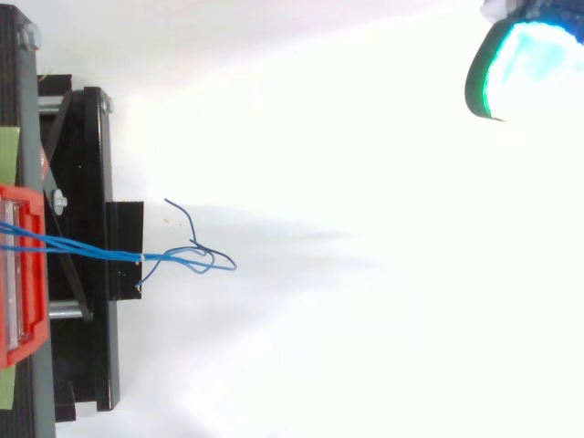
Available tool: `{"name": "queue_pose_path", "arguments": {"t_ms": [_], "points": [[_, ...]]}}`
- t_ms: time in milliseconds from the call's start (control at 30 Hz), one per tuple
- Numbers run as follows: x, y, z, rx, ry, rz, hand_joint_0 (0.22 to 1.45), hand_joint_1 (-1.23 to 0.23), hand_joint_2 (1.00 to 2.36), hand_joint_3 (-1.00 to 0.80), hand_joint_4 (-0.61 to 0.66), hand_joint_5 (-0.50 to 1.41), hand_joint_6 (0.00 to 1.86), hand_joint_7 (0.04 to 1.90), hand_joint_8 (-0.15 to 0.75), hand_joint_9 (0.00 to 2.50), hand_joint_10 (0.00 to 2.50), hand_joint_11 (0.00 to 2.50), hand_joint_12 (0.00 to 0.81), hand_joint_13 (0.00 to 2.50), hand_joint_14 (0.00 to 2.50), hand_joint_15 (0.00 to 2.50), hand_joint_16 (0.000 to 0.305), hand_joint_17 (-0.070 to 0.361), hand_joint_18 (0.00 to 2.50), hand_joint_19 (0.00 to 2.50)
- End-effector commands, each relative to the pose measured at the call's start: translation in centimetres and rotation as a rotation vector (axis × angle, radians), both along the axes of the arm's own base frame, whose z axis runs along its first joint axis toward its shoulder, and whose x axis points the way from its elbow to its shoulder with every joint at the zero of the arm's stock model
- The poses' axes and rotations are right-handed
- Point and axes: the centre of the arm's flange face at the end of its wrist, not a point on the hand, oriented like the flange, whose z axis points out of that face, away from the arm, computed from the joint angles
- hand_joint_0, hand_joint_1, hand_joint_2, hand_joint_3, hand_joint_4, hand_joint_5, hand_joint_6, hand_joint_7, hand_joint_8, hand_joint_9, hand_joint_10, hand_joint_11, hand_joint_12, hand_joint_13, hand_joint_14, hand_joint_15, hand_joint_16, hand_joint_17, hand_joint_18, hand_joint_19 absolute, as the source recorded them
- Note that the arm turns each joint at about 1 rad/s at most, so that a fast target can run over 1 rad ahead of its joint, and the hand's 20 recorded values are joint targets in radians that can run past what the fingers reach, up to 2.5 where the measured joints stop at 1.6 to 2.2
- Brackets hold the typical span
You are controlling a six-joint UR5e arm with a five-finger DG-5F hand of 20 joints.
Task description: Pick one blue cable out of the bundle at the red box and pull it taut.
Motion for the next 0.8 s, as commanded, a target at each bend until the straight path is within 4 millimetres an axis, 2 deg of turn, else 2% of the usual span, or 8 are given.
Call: {"name": "queue_pose_path", "arguments": {"t_ms": [0, 767], "points": [[-0.11, 0.02, -0.06, 0.004, 0.005, 0.002, 0.48, -0.72, 1.00, -0.50, 0.28, -0.22, 0.50, 0.72, 0.306, 0.08, 0.00, 0.00, 0.413, 0.00, 0.00, 0.00, 0.069, 0.155, 0.00, 0.16], [0.88, 0.35, 0.28, -0.022, -0.044, -0.083, 0.48, -0.69, 1.00, -0.50, 0.28, -0.22, 0.50, 0.72, 0.312, 0.10, 0.00, 0.00, 0.413, 0.00, 0.00, 0.00, 0.069, 0.155, 0.00, 0.18]]}}
